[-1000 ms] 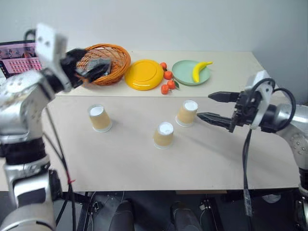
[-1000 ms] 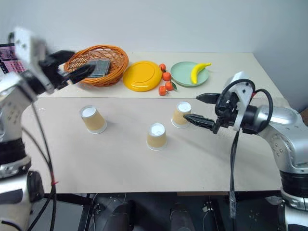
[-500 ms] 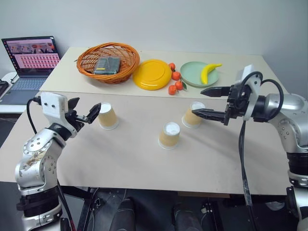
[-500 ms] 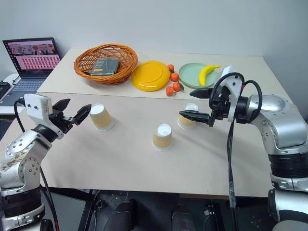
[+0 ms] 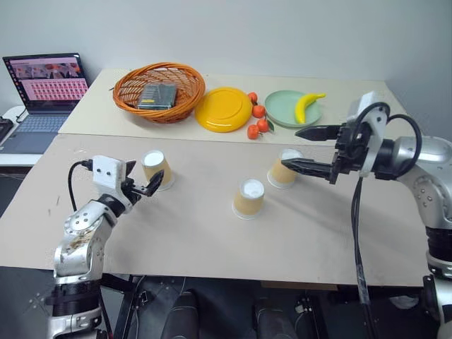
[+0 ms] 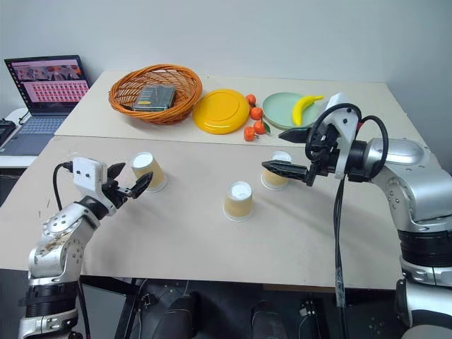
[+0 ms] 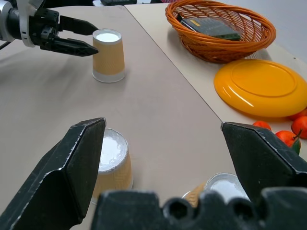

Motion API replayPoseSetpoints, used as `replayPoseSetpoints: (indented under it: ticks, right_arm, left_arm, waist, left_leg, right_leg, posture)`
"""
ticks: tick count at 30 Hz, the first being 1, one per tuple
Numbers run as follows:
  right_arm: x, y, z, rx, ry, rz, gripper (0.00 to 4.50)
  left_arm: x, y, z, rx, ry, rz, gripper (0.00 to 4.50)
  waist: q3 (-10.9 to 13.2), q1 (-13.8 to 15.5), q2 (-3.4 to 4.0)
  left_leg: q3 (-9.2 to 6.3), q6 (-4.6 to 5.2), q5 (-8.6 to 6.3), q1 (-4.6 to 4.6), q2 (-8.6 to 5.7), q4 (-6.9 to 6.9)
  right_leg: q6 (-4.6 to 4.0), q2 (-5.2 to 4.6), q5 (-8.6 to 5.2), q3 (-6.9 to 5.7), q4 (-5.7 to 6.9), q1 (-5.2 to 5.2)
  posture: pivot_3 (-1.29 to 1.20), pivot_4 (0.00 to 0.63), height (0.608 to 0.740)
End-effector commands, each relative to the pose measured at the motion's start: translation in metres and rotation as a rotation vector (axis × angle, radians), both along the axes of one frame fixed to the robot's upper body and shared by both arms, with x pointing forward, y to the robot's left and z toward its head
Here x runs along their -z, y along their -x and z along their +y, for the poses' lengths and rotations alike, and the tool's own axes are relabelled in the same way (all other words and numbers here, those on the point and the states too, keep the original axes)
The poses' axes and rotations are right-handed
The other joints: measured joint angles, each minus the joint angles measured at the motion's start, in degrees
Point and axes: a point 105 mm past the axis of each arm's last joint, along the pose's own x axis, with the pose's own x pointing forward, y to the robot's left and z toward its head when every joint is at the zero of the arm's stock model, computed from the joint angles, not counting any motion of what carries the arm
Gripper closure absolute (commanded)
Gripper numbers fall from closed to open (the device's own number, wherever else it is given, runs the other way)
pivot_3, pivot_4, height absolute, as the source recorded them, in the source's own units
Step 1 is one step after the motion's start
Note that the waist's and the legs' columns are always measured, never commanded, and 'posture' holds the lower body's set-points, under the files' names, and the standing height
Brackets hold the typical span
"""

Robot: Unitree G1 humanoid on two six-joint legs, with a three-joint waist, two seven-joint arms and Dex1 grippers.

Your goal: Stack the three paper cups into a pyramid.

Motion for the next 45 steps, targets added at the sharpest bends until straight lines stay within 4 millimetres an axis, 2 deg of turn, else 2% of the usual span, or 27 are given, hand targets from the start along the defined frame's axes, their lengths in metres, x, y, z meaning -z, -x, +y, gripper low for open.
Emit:
replayPoseSetpoints:
  ticks: [1, 3, 6, 8, 11, 16, 19, 21, 24, 27, 29, 36, 41, 45]
  right_arm:
    - [-0.016, 0.009, -0.007, 0.023, -0.003, -0.055, 0.00]
    - [-0.017, 0.011, -0.009, 0.035, 0.000, -0.056, 0.00]
    - [-0.017, 0.012, -0.011, 0.042, 0.004, -0.053, 0.00]
    - [-0.018, 0.014, -0.011, 0.046, 0.007, -0.054, 0.00]
    - [-0.019, 0.015, -0.012, 0.052, 0.009, -0.058, 0.00]
    - [-0.016, 0.015, -0.012, 0.060, 0.008, -0.056, 0.00]
    - [-0.014, 0.014, -0.012, 0.062, 0.003, -0.055, 0.00]
    - [-0.012, 0.014, -0.012, 0.062, -0.001, -0.055, 0.00]
    - [-0.010, 0.014, -0.012, 0.062, -0.007, -0.054, 0.00]
    - [-0.010, 0.014, -0.013, 0.062, -0.005, -0.056, 0.00]
    - [-0.012, 0.015, -0.014, 0.065, -0.003, -0.061, 0.00]
    - [-0.014, 0.019, -0.019, 0.085, 0.006, -0.066, 0.00]
    - [-0.018, 0.021, -0.023, 0.100, 0.039, -0.069, 0.00]
    - [-0.027, 0.024, -0.031, 0.120, 0.074, -0.076, 0.00]
  left_arm:
    - [-0.017, -0.013, -0.003, 0.012, -0.033, -0.074, 0.05]
    - [-0.018, -0.019, -0.007, 0.031, -0.044, -0.080, 0.05]
    - [-0.020, -0.027, -0.011, 0.039, -0.022, -0.088, 0.82]
    - [-0.016, -0.031, -0.014, 0.048, -0.034, -0.074, 1.59]
    - [-0.015, -0.032, -0.016, 0.062, -0.052, -0.078, 1.59]
    - [-0.047, -0.032, -0.026, 0.128, -0.102, -0.164, 1.59]
    - [-0.073, -0.020, -0.051, 0.313, -0.114, -0.203, 1.59]
    - [-0.080, -0.008, -0.067, 0.461, -0.144, -0.189, 1.59]
    - [-0.075, 0.003, -0.079, 0.589, -0.176, -0.145, 1.59]
    - [-0.056, 0.012, -0.090, 0.713, -0.224, -0.080, 1.59]
    - [-0.050, 0.016, -0.096, 0.764, -0.228, -0.062, 1.59]
    - [-0.039, 0.018, -0.118, 0.843, -0.196, -0.056, 1.59]
    - [-0.019, 0.023, -0.149, 0.935, -0.164, -0.050, 1.59]
    - [-0.015, 0.022, -0.157, 0.939, -0.139, -0.050, 1.59]
  waist:
    - [-0.01, -0.09, -0.01]
    - [0.00, -0.10, -0.01]
    - [-0.01, -0.27, -0.01]
    - [-0.01, -0.43, -0.01]
    - [-0.01, -0.38, 0.00]
    - [-0.01, -0.24, 0.00]
    - [0.00, -0.14, -0.01]
    - [0.00, -0.16, -0.01]
    - [-0.02, -0.26, 0.02]
    - [-0.02, -0.54, 0.03]
    - [-0.01, -0.63, 0.02]
    - [-0.01, -0.20, 0.02]
    - [-0.02, -0.10, 0.02]
    - [-0.01, -0.33, 0.04]
  left_leg:
    - [-0.01, 0.00, 0.00, 0.00, 0.00, 0.00]
    - [0.01, 0.00, 0.00, 0.00, -0.01, 0.00]
    - [0.01, 0.00, 0.00, 0.00, -0.01, -0.01]
    - [0.01, 0.00, 0.00, 0.00, 0.00, -0.03]
    - [0.01, 0.00, 0.00, 0.00, -0.01, -0.04]
    - [0.00, 0.00, 0.00, 0.00, 0.00, -0.03]
    - [-0.02, 0.00, 0.00, -0.05, 0.00, -0.03]
    - [-0.01, 0.00, 0.00, -0.11, -0.02, -0.03]
    - [0.00, 0.00, 0.00, -0.10, -0.01, -0.05]
    - [0.00, 0.00, 0.00, -0.07, -0.01, -0.06]
    - [0.01, 0.00, 0.00, -0.07, 0.00, -0.05]
    - [0.00, 0.00, 0.00, -0.09, 0.00, -0.05]
    - [0.00, 0.00, 0.00, -0.09, -0.02, -0.02]
    - [-0.02, 0.01, 0.00, -0.09, -0.01, -0.01]
  right_leg:
    - [0.00, 0.00, 0.00, 0.00, 0.00, 0.00]
    - [0.00, -0.01, 0.00, 0.01, -0.01, 0.00]
    - [0.01, 0.00, 0.00, 0.01, -0.01, 0.00]
    - [0.01, 0.00, 0.00, 0.02, -0.02, -0.01]
    - [0.01, 0.00, 0.00, 0.02, -0.01, -0.01]
    - [0.01, 0.00, 0.00, 0.01, -0.01, 0.00]
    - [0.01, 0.01, 0.00, -0.01, -0.03, -0.03]
    - [0.02, -0.01, 0.00, -0.01, -0.06, -0.05]
    - [0.02, -0.02, 0.00, 0.00, -0.07, -0.05]
    - [0.02, 0.00, 0.00, 0.00, -0.06, -0.05]
    - [0.01, 0.00, 0.00, 0.01, -0.06, -0.05]
    - [0.02, -0.01, -0.01, 0.00, -0.08, -0.05]
    - [0.02, -0.01, -0.01, 0.00, -0.07, -0.03]
    - [0.02, 0.01, 0.00, 0.00, -0.06, -0.05]
  posture:
    - [0.00, 0.150, 0.732]
    - [0.00, 0.150, 0.732]
    - [0.00, 0.150, 0.732]
    - [0.00, 0.150, 0.732]
    - [0.00, 0.150, 0.732]
    - [0.00, 0.150, 0.732]
    - [0.00, 0.150, 0.732]
    - [0.00, 0.150, 0.732]
    - [0.00, 0.150, 0.732]
    - [0.00, 0.150, 0.732]
    - [0.00, 0.150, 0.732]
    - [0.00, 0.150, 0.732]
    - [0.00, 0.150, 0.732]
    - [0.00, 0.150, 0.732]
